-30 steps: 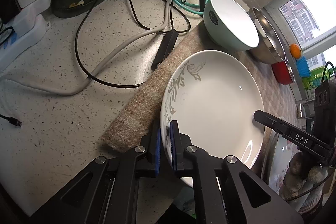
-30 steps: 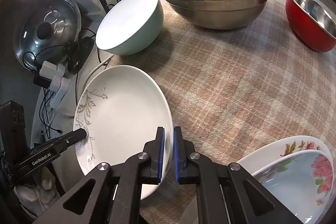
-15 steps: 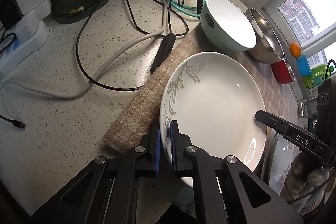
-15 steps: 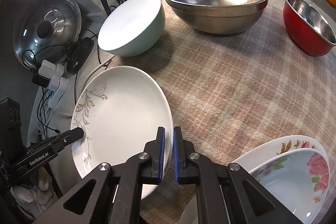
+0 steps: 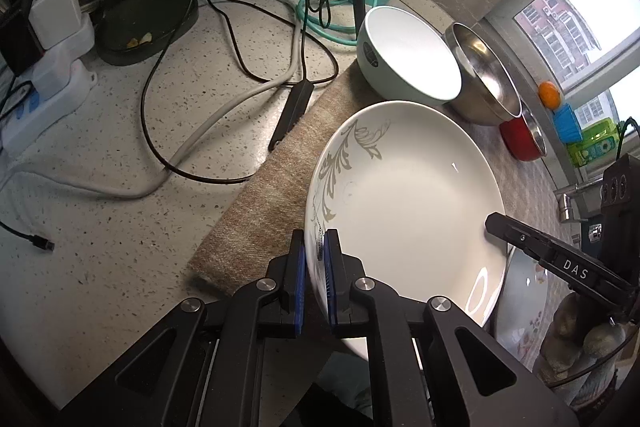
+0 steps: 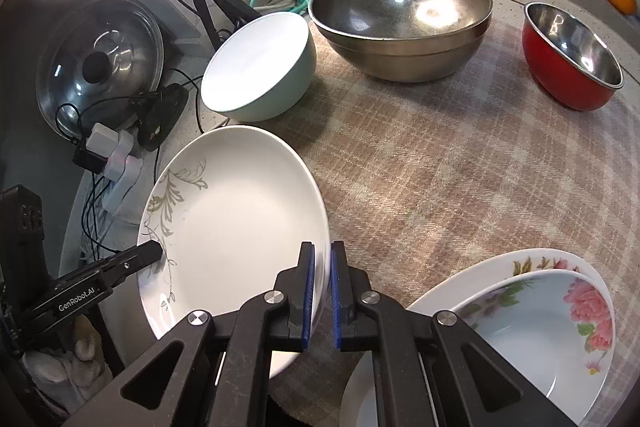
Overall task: Organize plates and bowls
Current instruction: 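Lift the leaf-pattern plate and carry it over the stacked pink plates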
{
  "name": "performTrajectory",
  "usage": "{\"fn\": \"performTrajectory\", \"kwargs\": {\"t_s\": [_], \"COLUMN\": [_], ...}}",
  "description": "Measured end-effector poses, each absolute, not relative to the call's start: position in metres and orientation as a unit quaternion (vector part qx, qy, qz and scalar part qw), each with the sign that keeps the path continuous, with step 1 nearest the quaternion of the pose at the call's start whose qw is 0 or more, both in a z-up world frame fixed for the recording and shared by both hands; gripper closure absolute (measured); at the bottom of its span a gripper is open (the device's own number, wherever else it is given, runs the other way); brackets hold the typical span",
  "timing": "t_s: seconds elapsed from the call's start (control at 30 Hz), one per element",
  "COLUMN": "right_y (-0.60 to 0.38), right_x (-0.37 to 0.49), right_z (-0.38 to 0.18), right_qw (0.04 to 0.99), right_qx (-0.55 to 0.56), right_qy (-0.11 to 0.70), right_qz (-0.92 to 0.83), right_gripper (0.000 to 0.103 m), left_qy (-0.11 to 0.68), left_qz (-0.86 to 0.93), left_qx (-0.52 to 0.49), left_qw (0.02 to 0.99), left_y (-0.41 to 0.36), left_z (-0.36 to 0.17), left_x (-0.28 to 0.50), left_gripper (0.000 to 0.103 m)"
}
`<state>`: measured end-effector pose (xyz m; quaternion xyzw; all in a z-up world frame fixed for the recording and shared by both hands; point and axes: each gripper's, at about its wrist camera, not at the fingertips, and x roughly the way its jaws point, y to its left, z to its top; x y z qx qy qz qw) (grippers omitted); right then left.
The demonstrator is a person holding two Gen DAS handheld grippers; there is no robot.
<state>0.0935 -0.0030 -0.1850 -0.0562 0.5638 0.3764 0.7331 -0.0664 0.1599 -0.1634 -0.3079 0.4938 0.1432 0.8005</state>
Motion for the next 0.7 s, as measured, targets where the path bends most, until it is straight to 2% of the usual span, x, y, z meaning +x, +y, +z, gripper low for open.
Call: {"fn": "performTrajectory", "kwargs": {"t_s": [0.7], "right_y": [-0.064], "right_x": [0.090], "right_z": [-0.161], "right_qw": [0.760], "right_qx": [-0.012], "right_qy": [0.552], "right_qz": [0.343], "right_gripper": [0.096], "left_qy": [0.487], "left_qz": [0.090], "left_qx": [-0.276], "left_qw": [0.824], "left_y": [0.119], "left_z": [-0.137], "left_x": [-0.041], "left_gripper": [0.096]}}
